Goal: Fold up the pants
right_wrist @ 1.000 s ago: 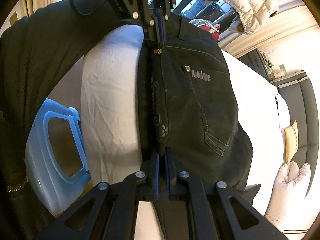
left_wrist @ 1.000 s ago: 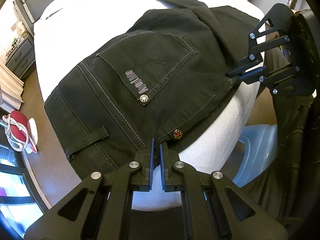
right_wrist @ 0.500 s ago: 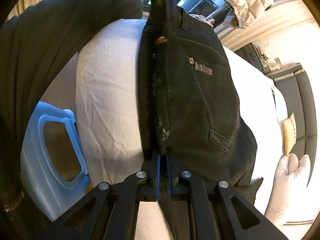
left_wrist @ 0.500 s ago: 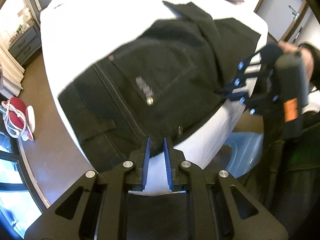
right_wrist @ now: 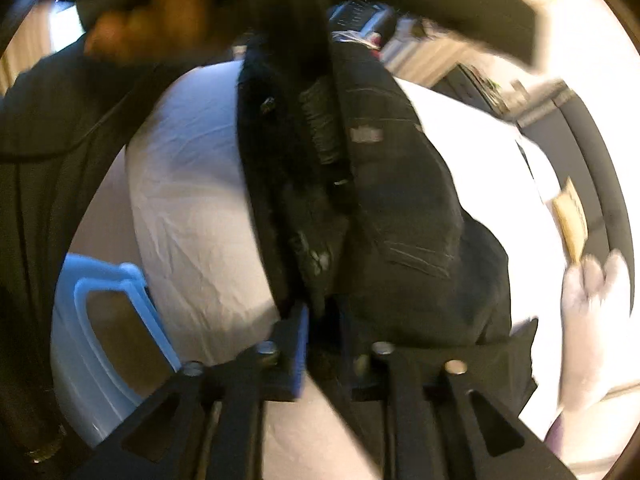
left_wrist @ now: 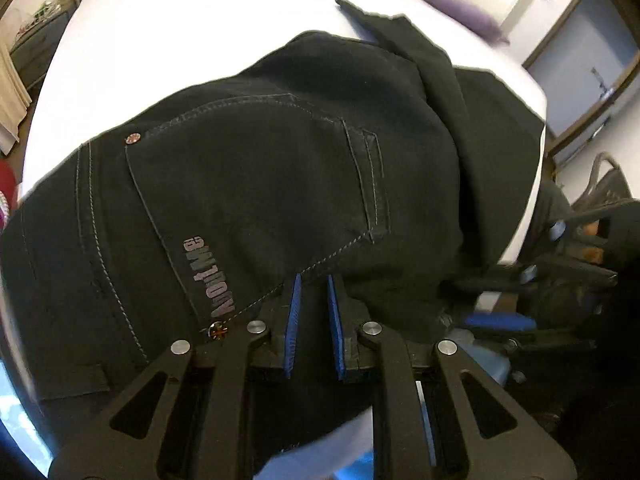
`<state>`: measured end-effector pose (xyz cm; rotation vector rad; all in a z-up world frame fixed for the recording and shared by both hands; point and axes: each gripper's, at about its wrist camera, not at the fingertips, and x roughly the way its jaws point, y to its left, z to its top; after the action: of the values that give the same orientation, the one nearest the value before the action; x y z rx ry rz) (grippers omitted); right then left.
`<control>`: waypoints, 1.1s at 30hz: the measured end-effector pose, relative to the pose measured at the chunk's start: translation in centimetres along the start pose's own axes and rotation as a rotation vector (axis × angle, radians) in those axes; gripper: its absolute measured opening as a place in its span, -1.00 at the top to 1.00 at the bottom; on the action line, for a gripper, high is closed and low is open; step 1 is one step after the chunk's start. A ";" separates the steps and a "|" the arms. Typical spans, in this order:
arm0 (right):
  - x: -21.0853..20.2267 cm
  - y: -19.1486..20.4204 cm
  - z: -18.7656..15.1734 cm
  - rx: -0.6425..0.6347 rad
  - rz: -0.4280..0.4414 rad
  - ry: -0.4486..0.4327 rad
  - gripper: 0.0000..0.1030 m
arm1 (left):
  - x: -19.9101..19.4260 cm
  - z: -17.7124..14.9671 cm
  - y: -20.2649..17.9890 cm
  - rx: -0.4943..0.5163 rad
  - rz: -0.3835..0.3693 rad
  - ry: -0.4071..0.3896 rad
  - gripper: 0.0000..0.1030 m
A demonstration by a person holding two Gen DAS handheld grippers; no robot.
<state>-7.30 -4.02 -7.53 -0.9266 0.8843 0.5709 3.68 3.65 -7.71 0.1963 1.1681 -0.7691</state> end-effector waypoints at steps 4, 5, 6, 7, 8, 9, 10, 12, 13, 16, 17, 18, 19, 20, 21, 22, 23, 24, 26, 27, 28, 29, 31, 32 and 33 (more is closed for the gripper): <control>-2.8 -3.1 -2.4 0.226 0.135 -0.074 -0.42 | -0.2 0.2 -0.2 -0.006 0.019 0.007 0.74; -3.2 -5.2 -3.2 0.334 0.176 -0.084 -0.42 | -0.1 0.1 -0.4 -0.004 0.027 0.007 0.74; -3.3 -7.2 -3.9 0.420 0.201 -0.087 -0.42 | 0.1 0.0 -0.5 -0.010 0.030 0.004 0.74; -3.2 -9.7 -4.6 0.522 0.214 -0.092 -0.42 | 0.1 0.0 -0.5 -0.024 0.025 0.000 0.74; -3.1 -13.4 -5.7 0.668 0.203 -0.100 -0.42 | 0.3 0.0 -0.3 -0.043 0.016 -0.004 0.74; -2.9 -16.5 -6.6 0.781 0.182 -0.105 -0.42 | 0.3 -0.2 -0.2 -0.059 0.006 -0.009 0.74; -2.7 -19.5 -7.4 0.888 0.162 -0.111 -0.41 | 0.5 -0.3 -0.1 -0.072 -0.002 -0.013 0.74; -1.9 -24.8 -9.0 1.061 0.133 -0.133 -0.41 | 0.1 -0.9 0.4 -0.095 -0.015 -0.021 0.74; -1.1 -27.4 -9.8 1.144 0.114 -0.130 -0.41 | 0.2 -0.9 0.5 -0.104 -0.016 -0.023 0.74; 2.5 -33.8 -10.9 1.317 0.028 -0.025 -0.41 | 0.2 -1.0 0.7 -0.126 -0.015 -0.027 0.74; 4.0 -35.6 -11.0 1.352 0.013 -0.006 -0.41 | 0.2 -1.1 0.7 -0.133 -0.015 -0.029 0.74; 5.5 -36.9 -10.9 1.375 -0.007 0.024 -0.41 | 0.2 -1.1 0.8 -0.138 -0.015 -0.031 0.74; 6.9 -37.9 -10.8 1.392 -0.024 0.064 -0.41 | 0.2 -1.2 0.9 -0.143 -0.017 -0.034 0.74; 8.5 -39.0 -10.5 1.409 -0.032 0.095 -0.41 | 0.0 -1.4 1.2 -0.147 -0.019 -0.035 0.74; 9.7 -39.6 -10.3 1.421 -0.030 0.105 -0.40 | 0.1 -1.4 1.2 -0.152 -0.023 -0.036 0.74; 11.0 -40.2 -9.9 1.427 -0.039 0.121 -0.40 | 0.2 -1.5 1.3 -0.158 -0.027 -0.036 0.74; 12.2 -40.6 -9.4 1.422 -0.060 0.147 -0.40 | 0.2 -1.6 1.4 -0.166 -0.033 -0.036 0.74; 13.3 -40.9 -9.0 1.422 -0.071 0.170 -0.40 | 0.2 -1.6 1.5 -0.171 -0.038 -0.036 0.74; 15.8 -41.7 -9.2 1.437 -0.076 0.238 -0.38 | 0.2 -1.9 1.9 -0.175 -0.044 -0.034 0.74; 16.9 -41.8 -9.4 1.442 -0.084 0.277 -0.37 | 0.2 -1.9 2.0 -0.173 -0.044 -0.032 0.74; 18.2 -41.9 -9.5 1.453 -0.086 0.320 -0.37 | 0.2 -1.9 2.0 -0.171 -0.043 -0.029 0.74; 19.2 -41.9 -9.8 1.475 -0.081 0.347 -0.38 | 0.2 -1.8 2.0 -0.169 -0.042 -0.028 0.74; 19.8 -42.1 -9.9 1.493 -0.103 0.331 -0.41 | 0.2 -1.8 2.1 -0.171 -0.042 -0.026 0.74; 19.9 -42.2 -9.7 1.487 -0.111 0.324 -0.36 | 0.3 -1.6 2.0 -0.173 -0.042 -0.026 0.74; 19.9 -42.3 -9.6 1.484 -0.104 0.312 -0.16 | 0.3 -1.6 2.1 -0.174 -0.041 -0.026 0.74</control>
<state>31.04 -32.33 -8.79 0.3197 1.2023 -0.3858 3.84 5.86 -9.11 0.0177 1.2110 -0.6999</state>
